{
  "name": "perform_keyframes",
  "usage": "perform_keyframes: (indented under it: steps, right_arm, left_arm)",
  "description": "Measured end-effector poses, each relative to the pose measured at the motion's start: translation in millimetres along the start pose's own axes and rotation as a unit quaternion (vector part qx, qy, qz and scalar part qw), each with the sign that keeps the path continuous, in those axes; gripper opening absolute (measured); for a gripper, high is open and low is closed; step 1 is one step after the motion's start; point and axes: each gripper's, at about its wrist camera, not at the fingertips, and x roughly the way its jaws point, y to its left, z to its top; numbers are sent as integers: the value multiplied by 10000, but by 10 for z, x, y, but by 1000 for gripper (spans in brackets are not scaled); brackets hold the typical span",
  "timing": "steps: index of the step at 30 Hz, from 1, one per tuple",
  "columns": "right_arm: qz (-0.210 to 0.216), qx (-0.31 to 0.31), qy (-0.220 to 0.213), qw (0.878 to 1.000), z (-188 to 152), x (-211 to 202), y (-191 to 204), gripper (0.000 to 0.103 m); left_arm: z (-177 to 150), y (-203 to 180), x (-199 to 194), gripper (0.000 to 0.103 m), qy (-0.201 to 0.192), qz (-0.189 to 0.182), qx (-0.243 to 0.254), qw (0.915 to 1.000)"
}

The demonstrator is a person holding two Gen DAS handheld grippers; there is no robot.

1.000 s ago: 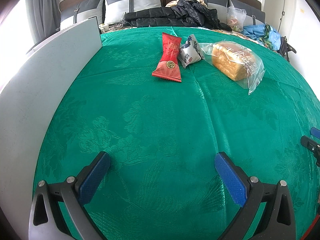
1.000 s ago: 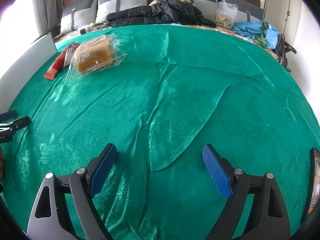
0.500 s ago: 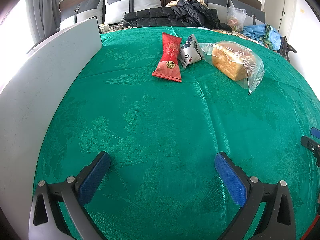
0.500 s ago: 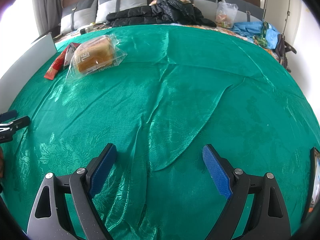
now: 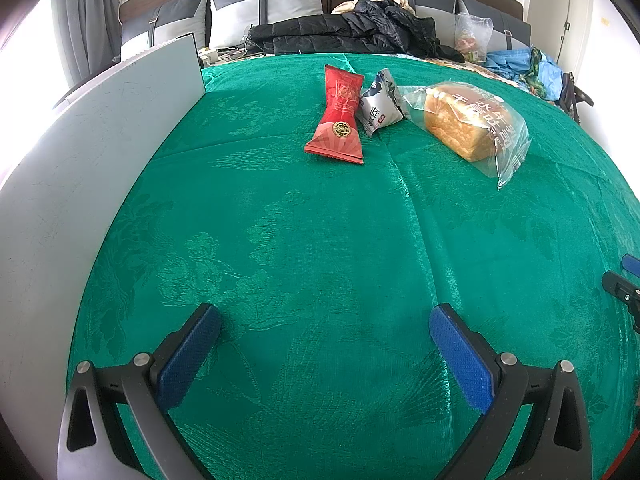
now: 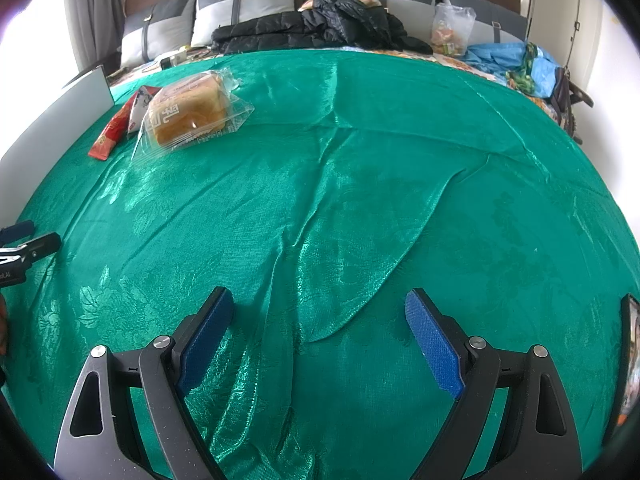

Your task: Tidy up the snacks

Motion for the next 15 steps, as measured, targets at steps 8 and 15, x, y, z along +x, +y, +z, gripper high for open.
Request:
perform_keyframes:
  steps: [8, 15]
  right_arm:
    - [1, -2, -1, 10000, -2, -4, -6, 90]
    - [-407, 471, 59, 9980, 154, 38, -161, 90]
  left_arm:
    - [1, -1, -2, 103, 1, -1, -1, 10000]
    - [2, -3, -7, 103, 4, -2, -2, 10000]
